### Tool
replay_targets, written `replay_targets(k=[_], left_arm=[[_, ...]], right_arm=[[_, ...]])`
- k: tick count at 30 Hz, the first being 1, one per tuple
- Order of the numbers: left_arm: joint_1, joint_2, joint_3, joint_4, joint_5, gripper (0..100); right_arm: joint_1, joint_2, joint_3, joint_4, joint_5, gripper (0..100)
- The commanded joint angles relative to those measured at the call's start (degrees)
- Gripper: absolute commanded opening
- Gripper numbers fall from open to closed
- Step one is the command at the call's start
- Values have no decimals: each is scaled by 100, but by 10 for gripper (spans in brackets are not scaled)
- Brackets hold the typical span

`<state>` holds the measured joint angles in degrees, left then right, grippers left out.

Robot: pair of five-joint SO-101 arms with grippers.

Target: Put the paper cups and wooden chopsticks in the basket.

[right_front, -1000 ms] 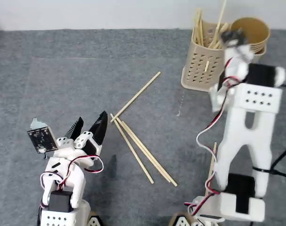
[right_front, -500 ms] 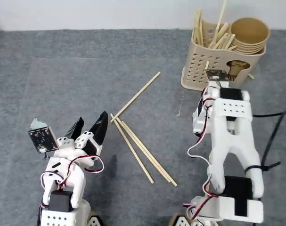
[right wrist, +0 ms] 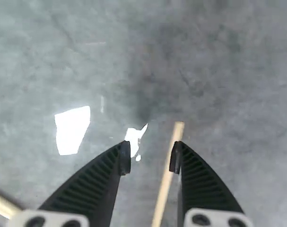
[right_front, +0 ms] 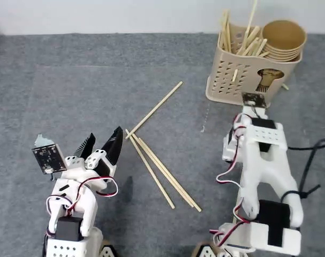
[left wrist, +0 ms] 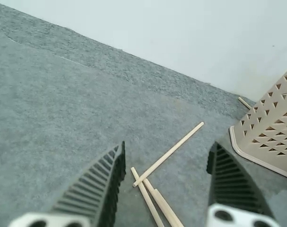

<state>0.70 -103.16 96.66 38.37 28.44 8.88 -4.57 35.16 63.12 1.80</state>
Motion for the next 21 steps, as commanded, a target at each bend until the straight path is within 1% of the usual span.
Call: replay_targets(k=[1, 6, 9, 11, 13, 14, 16, 18, 21], left_arm=[[-9, -88, -48, -141, -44, 268], [-9, -88, -48, -141, -44, 268], [-9, -88, -48, -141, -44, 268], [-9, -88, -48, -141, -44, 268], [-9, -88, -48, -141, -44, 268], [-9, -88, -48, -141, -44, 268], [-9, -88, -48, -141, -44, 268], [-9, -88, -48, -141, -44, 268], [-9, -88, -48, -141, -44, 268]], right_arm=[[312, -286, 79, -127, 229, 147], [426, -277, 246, -145, 229, 147], [444, -277, 563, -462, 229, 136], [444, -277, 747, -769, 237, 84], [444, -277, 888, -998, 237, 11], [444, -277, 941, -1051, 237, 4], [453, -277, 976, -1059, 237, 20], [453, -330, 958, -1051, 237, 5], [453, -356, 677, -1042, 202, 8]])
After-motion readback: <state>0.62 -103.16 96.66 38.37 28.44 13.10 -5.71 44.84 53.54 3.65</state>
